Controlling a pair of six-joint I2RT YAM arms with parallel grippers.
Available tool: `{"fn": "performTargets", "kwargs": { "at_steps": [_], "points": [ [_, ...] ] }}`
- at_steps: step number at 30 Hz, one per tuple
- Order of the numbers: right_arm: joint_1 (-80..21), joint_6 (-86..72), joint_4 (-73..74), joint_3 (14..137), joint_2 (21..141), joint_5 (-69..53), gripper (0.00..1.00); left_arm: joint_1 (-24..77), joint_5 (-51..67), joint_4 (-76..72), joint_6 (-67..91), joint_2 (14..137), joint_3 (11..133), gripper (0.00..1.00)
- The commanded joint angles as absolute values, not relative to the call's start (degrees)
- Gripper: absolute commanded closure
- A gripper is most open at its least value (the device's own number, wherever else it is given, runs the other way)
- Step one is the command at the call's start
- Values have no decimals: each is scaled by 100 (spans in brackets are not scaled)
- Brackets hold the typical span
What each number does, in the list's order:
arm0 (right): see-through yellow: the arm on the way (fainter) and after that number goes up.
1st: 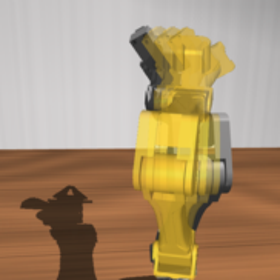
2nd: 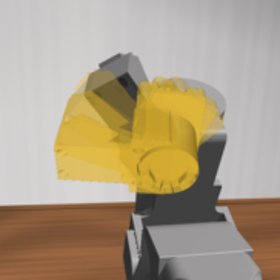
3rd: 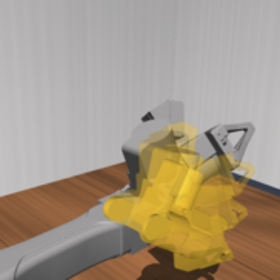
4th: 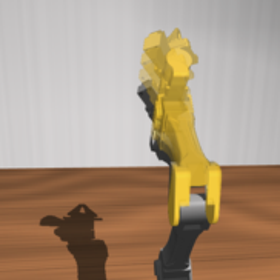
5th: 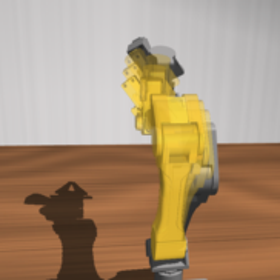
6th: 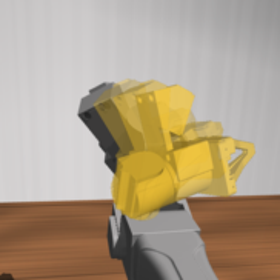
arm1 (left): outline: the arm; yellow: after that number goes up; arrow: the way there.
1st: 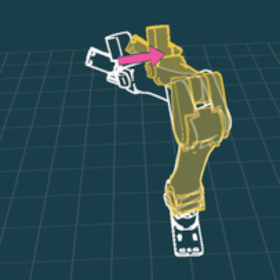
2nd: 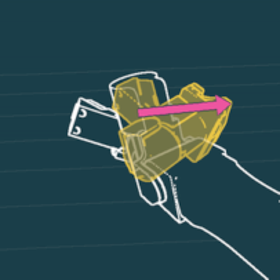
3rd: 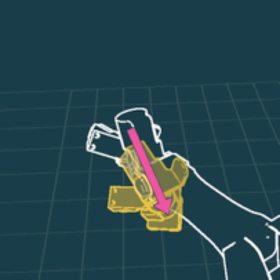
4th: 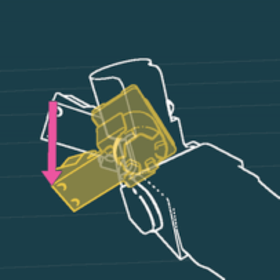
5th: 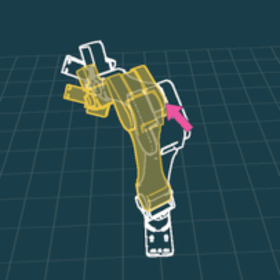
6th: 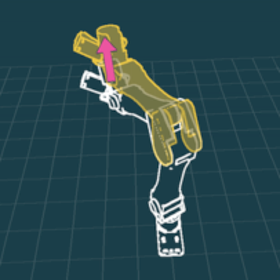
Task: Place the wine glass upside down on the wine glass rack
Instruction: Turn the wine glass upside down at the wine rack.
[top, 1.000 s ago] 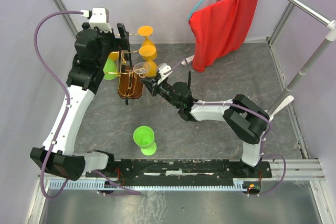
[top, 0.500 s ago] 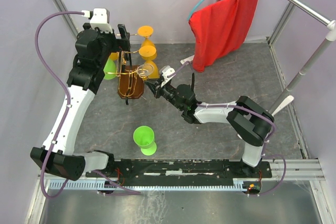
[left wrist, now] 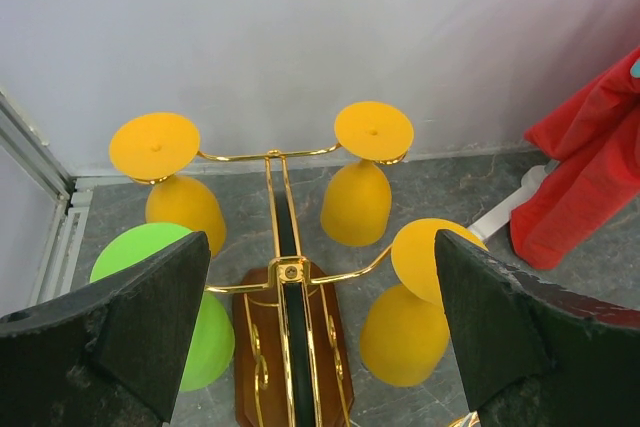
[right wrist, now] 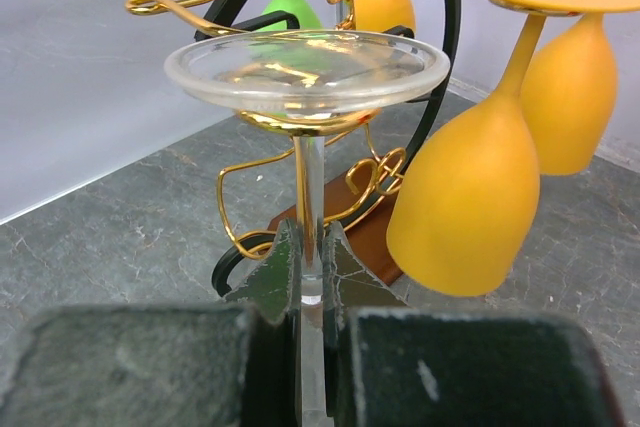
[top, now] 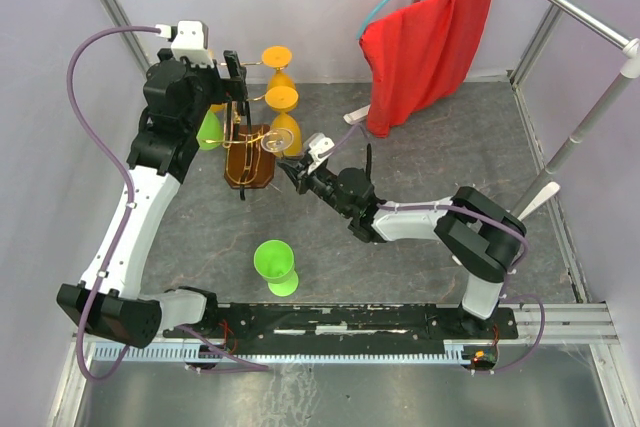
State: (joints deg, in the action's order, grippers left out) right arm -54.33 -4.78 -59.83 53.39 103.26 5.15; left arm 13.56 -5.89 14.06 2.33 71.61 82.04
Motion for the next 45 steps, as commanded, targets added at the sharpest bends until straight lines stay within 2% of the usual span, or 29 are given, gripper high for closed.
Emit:
{"fn": "performTargets", "kwargs": {
  "at_steps": [1,10,19,22,35,39,45],
  "points": [
    [-5482,-368,-6381,5165,10009,648,99,1319,-626,1172,350,6979,8165,1],
    [-5593,-208,-6265,5353,10136,417,99,1320,-645,1157,374,6956,8122,1],
    [-5658,-228,-6015,5574,10275,257,66,1323,-694,1218,360,6879,8051,1],
    [-5668,-197,-6012,5458,10204,323,58,1319,-703,1208,360,6868,8038,1],
    [-5665,50,-5626,4652,9355,880,44,1317,-684,1406,343,6767,8103,1],
    [-5668,119,-4762,4519,8814,1347,38,1315,-734,1559,181,6645,8105,1],
    [-5664,-339,-1641,5097,7765,1634,31,1318,-683,1960,25,6531,8223,1]
  ]
}}
